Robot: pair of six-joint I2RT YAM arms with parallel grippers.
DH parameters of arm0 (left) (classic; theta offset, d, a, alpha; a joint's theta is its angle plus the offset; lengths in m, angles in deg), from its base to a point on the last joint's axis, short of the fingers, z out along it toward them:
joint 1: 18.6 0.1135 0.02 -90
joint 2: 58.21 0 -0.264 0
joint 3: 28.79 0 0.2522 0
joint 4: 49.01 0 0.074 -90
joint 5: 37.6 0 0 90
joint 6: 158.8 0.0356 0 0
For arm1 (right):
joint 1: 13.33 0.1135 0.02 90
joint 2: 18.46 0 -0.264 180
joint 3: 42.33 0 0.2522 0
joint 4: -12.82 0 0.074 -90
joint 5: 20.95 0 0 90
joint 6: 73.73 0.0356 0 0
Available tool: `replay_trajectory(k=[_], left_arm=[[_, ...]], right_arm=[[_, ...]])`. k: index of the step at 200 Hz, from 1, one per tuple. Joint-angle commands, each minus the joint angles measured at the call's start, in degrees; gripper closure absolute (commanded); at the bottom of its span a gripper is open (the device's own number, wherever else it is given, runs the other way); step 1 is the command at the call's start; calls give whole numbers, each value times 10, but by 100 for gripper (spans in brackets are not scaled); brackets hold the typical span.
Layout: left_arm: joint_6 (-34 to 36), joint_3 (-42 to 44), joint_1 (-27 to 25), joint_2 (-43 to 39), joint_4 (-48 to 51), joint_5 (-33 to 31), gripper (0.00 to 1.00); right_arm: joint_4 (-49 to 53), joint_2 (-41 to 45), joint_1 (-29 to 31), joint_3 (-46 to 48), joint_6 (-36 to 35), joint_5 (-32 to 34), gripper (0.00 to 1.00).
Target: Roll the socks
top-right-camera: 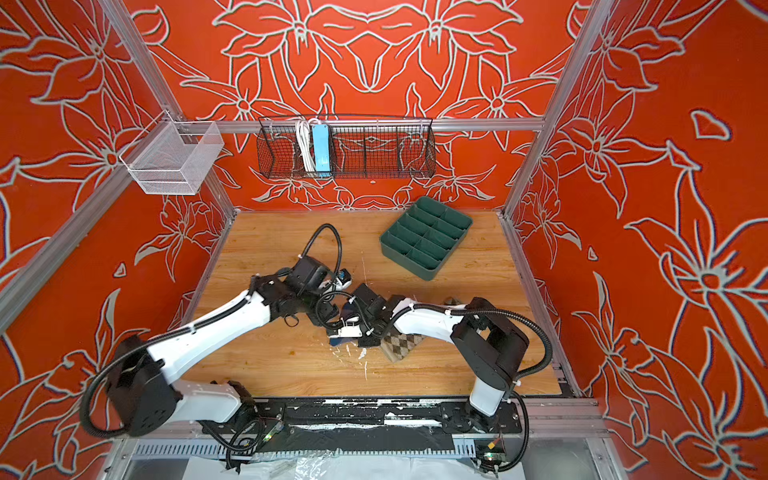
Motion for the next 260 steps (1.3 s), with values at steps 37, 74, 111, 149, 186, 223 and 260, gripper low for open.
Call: replay_trajectory(k=[37, 74, 111, 149, 186, 223, 260], left_arm=[[10, 134, 5, -268, -136, -137, 28], [117, 176, 2, -364, -115, 42, 32], [216, 220, -71, -365, -119, 34, 31], [326, 248, -188, -253, -180, -84, 28], [354, 253, -204, -102, -283, -100, 27], [354, 246, -197, 21, -375, -140, 27], [331, 212, -183, 123, -382, -157, 32]], right_arm=[[182, -71, -48, -92, 20, -112, 99], [257, -127, -83, -166, 30, -157, 98], [326, -189, -109, -247, 36, -184, 97], [397, -258, -120, -328, 26, -196, 97], [454, -297, -128, -379, 14, -214, 97], [463, -291, -129, -373, 7, -232, 97], [474, -282, -133, -365, -4, -232, 96]])
